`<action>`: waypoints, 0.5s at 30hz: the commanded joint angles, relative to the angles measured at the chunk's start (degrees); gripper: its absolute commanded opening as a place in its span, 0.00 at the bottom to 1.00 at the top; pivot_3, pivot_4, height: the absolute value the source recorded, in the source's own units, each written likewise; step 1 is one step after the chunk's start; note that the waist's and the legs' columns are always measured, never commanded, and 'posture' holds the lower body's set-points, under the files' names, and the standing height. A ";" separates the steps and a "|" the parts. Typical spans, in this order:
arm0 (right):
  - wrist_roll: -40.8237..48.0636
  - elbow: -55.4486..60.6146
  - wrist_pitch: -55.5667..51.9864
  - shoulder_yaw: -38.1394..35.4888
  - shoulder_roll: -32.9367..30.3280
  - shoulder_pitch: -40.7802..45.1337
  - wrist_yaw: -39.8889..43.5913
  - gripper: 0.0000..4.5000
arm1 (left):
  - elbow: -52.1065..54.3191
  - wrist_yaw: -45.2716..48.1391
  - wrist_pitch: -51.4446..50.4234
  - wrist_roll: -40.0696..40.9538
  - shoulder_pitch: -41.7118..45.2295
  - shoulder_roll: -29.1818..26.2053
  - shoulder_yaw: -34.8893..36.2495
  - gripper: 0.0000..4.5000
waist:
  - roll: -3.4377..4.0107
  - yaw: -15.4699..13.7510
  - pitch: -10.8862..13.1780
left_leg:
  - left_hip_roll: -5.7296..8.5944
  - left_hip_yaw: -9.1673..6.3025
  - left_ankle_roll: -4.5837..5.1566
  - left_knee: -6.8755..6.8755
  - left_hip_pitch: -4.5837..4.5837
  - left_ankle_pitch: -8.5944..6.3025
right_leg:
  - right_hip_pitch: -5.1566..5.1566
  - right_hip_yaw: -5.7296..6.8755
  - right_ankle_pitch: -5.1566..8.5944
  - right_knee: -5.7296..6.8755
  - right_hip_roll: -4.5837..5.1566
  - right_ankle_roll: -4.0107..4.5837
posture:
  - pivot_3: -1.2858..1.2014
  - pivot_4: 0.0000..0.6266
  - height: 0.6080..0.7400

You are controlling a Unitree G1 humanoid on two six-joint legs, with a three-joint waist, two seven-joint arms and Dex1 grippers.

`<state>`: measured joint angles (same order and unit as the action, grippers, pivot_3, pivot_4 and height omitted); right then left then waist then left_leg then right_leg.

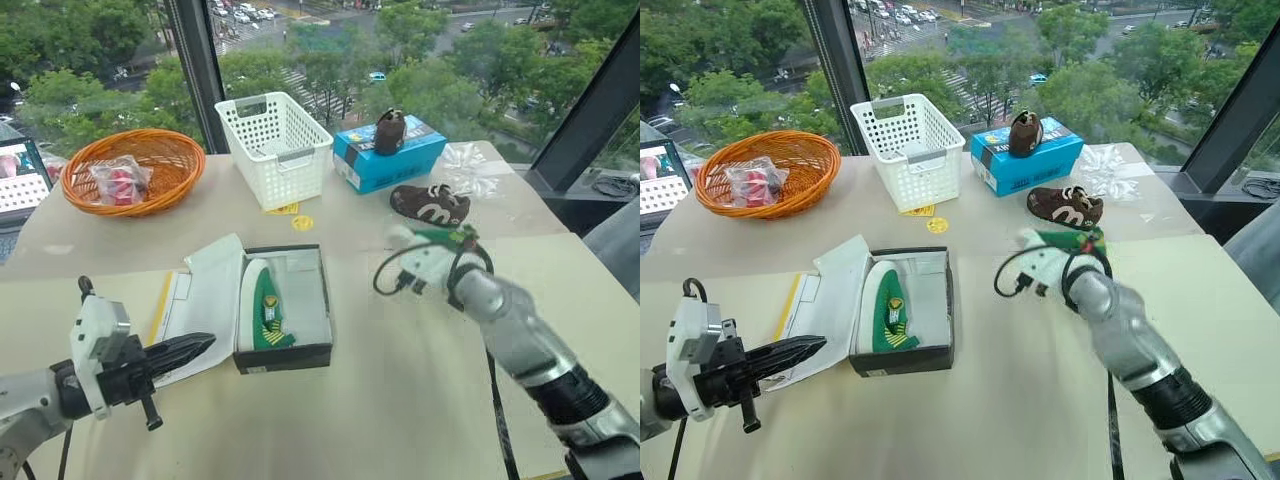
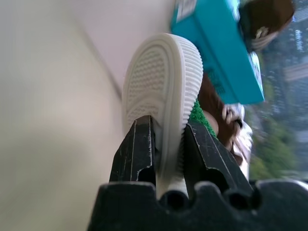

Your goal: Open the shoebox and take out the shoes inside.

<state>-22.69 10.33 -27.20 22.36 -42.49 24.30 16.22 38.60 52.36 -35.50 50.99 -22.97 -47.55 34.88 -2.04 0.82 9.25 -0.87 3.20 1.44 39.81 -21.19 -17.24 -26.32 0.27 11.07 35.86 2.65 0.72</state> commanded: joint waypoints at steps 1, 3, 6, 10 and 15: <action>-8.03 0.00 4.76 1.77 -0.66 -1.90 -3.25 0.10 | 0.70 0.37 -0.03 0.66 0.23 -0.56 0.39 0.00 | 0.00 0.10 0.00 | 0.00 0.00 0.00 0.00 0.01 0.00 | 0.01 0.00 0.00 0.00 -0.01 -0.01 | 0.52 0.24 0.97; -8.58 -0.56 5.68 2.20 0.65 -3.95 -2.48 0.10 | 0.72 0.47 -0.01 0.65 0.16 -0.53 0.41 0.00 | -0.01 0.17 -0.01 | -0.02 0.01 0.00 0.00 0.03 -0.01 | 0.02 -0.02 0.01 -0.01 -0.05 -0.02 | 0.52 0.24 0.97; -8.42 -0.84 6.41 2.59 3.51 -7.10 -0.74 0.10 | 0.77 0.67 0.09 0.58 0.03 -0.54 0.53 0.00 | -0.05 0.24 -0.03 | -0.05 0.01 0.00 0.00 0.08 0.00 | 0.06 -0.03 0.02 0.01 -0.08 -0.03 | 0.52 0.24 0.97; -3.03 0.91 4.48 0.94 7.60 -10.35 5.90 0.44 | 0.79 1.15 0.14 0.61 -0.30 -0.78 1.29 0.00 | -0.47 0.24 -0.29 | -0.10 -0.01 0.00 0.02 0.29 0.00 | 0.23 -0.03 0.03 0.05 -0.14 -0.07 | 0.52 0.24 0.97; 8.06 9.43 -6.05 -4.49 10.93 -12.56 18.07 0.80 | 0.58 1.49 0.03 0.77 -0.49 -1.13 2.13 0.00 | -0.67 0.22 -0.42 | -0.13 0.10 0.00 0.00 0.83 -0.01 | 0.61 -0.18 0.06 0.14 -0.16 -0.02 | 0.52 0.24 0.97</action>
<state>-20.86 16.63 -29.14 17.32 -32.54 13.55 27.53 38.49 53.39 -35.50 51.14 -23.37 -47.89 35.10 -2.72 1.03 8.82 -1.04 3.30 1.44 39.76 -20.21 -17.25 -25.59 0.12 11.20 35.99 2.47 0.76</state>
